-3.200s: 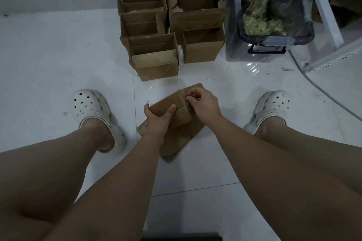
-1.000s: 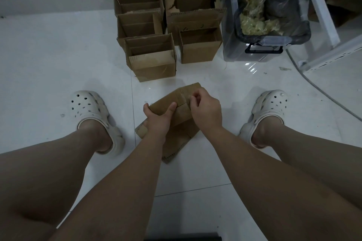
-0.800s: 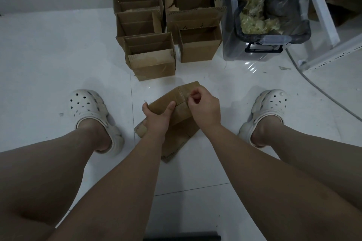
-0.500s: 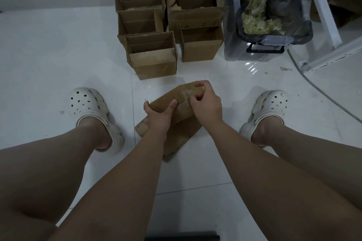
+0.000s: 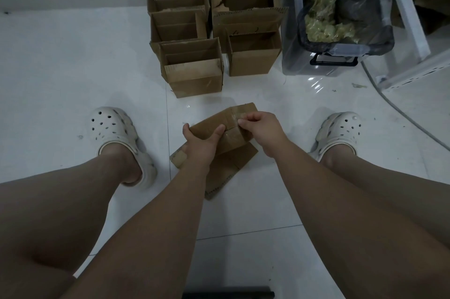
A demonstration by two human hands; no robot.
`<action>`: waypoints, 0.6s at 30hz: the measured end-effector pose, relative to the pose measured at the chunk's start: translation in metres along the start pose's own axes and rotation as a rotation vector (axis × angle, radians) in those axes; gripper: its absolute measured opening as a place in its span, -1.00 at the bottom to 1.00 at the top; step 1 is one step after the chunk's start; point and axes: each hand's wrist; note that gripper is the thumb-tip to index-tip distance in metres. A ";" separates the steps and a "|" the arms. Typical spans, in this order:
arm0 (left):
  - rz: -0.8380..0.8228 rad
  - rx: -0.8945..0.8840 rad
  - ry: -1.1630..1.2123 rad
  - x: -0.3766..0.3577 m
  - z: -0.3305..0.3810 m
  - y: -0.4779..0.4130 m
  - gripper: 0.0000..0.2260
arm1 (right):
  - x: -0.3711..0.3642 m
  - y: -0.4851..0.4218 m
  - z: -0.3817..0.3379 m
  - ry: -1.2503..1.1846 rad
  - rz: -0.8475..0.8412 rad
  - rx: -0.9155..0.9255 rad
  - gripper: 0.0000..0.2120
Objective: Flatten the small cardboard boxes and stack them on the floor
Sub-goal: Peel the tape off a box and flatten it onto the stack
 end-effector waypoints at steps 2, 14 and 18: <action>-0.002 -0.002 0.001 0.000 0.000 0.000 -0.06 | 0.002 0.000 -0.001 0.033 -0.018 -0.005 -0.89; 0.022 0.043 -0.025 -0.005 0.007 -0.001 -0.02 | 0.002 -0.003 -0.020 0.496 0.092 0.125 -0.91; 0.034 0.040 -0.051 -0.007 0.009 0.000 -0.01 | 0.004 -0.002 -0.025 0.569 0.107 0.096 -0.94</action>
Point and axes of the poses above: each hand's wrist, its own y-axis away from the middle knuckle, its own x-axis out of the back of the hand, z = x × y, and after that the axes turned 4 degrees about -z, right-handed
